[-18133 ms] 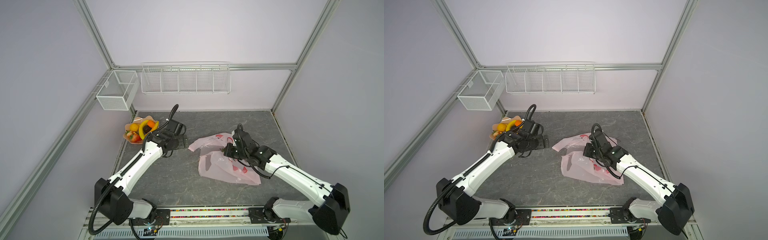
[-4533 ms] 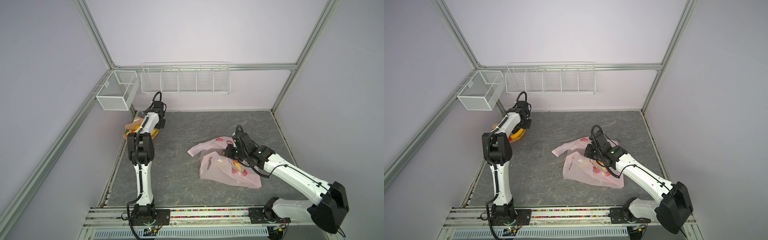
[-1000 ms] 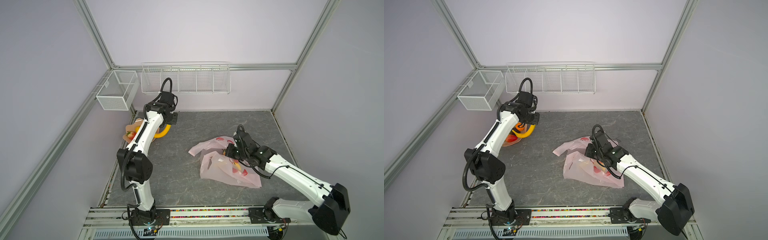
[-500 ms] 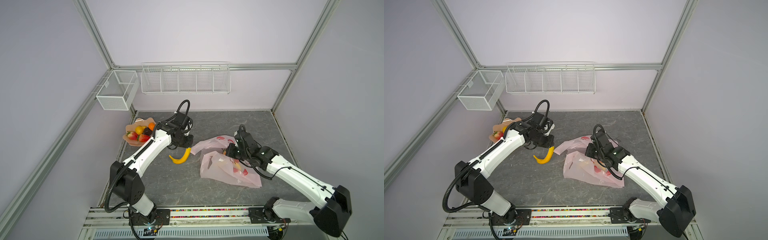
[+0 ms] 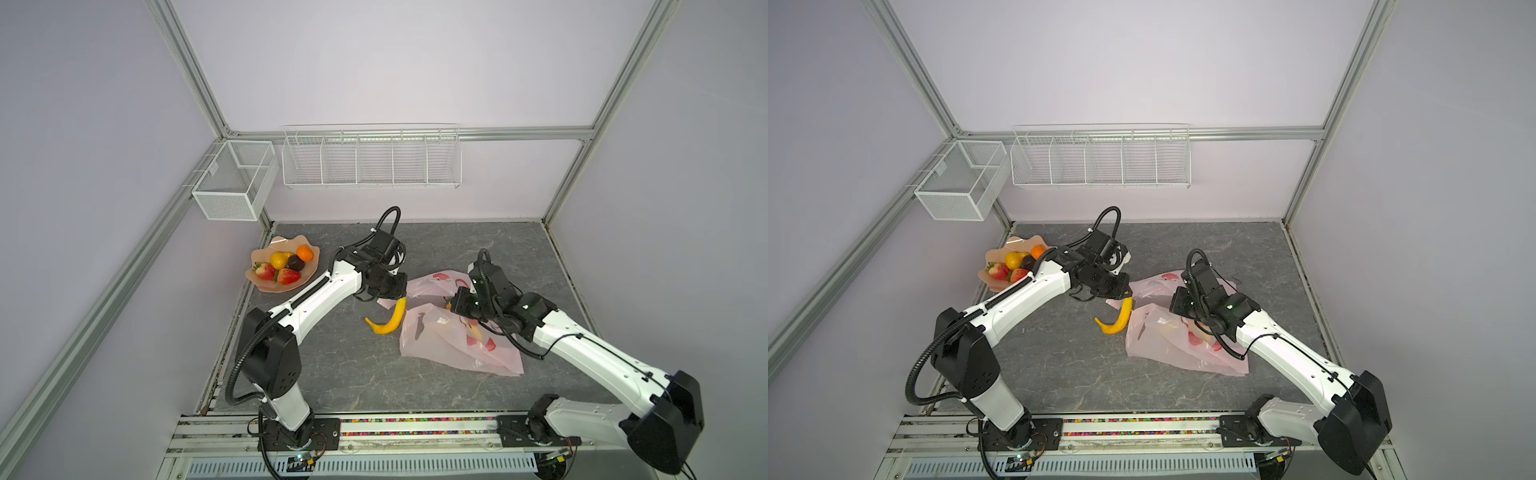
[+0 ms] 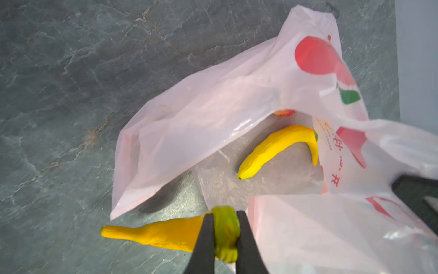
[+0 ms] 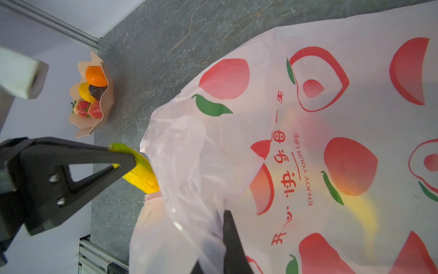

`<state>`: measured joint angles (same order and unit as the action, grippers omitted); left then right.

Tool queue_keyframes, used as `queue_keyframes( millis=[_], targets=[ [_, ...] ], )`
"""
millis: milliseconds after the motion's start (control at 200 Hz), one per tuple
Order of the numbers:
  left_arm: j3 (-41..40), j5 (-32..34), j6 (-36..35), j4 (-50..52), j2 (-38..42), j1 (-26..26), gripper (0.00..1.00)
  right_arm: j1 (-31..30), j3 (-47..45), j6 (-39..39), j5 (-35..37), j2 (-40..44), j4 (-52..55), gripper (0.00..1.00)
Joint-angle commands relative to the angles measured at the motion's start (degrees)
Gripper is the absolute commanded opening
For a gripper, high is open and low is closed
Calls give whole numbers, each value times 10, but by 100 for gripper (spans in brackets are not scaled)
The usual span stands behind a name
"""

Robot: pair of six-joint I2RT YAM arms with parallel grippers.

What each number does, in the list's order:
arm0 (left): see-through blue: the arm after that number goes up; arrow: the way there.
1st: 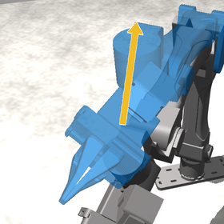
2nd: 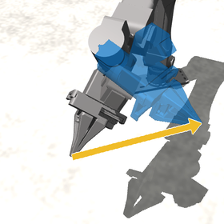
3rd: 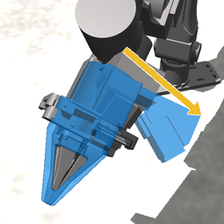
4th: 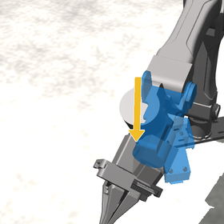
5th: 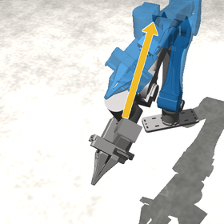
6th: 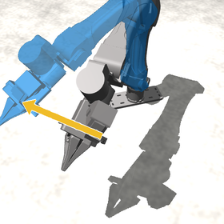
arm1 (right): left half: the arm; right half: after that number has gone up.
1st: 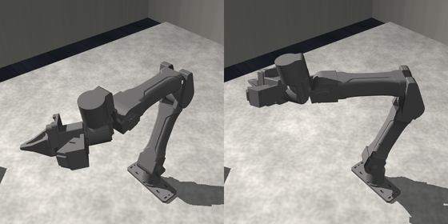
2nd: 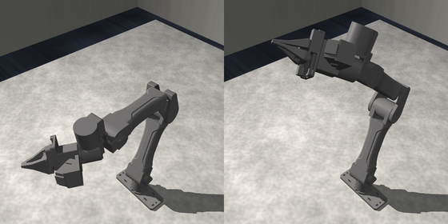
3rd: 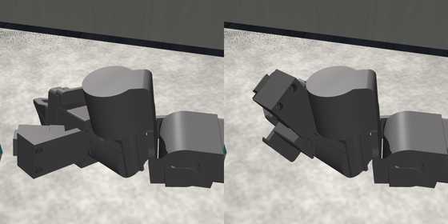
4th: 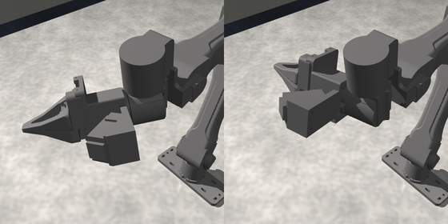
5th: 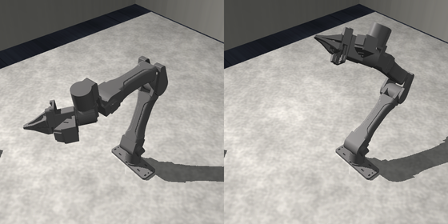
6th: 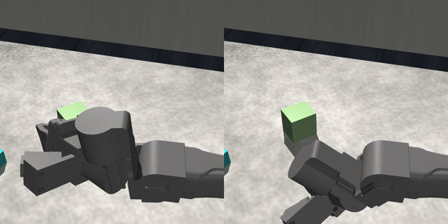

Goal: Place the fruits into the plastic bag
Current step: Place the fruit in the plastic bag.

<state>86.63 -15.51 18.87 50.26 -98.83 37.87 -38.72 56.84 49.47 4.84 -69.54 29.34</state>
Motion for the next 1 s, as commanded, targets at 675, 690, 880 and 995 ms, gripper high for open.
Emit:
queue_keyframes(
  millis=[675, 690, 880, 995],
  targets=[
    [140, -149, 110, -41, -125, 18, 0, -1, -16, 2, -6, 9, -10, 6],
    [140, -151, 114, -41, -126, 19, 0, -1, -16, 2, -6, 9, -11, 6],
    [151, -180, 168, -48, -147, 19, 0, -1, -16, 3, -6, 10, -11, 6],
    [158, -194, 203, -49, -160, 19, 0, -1, -16, 3, -6, 10, -11, 6]
  ],
)
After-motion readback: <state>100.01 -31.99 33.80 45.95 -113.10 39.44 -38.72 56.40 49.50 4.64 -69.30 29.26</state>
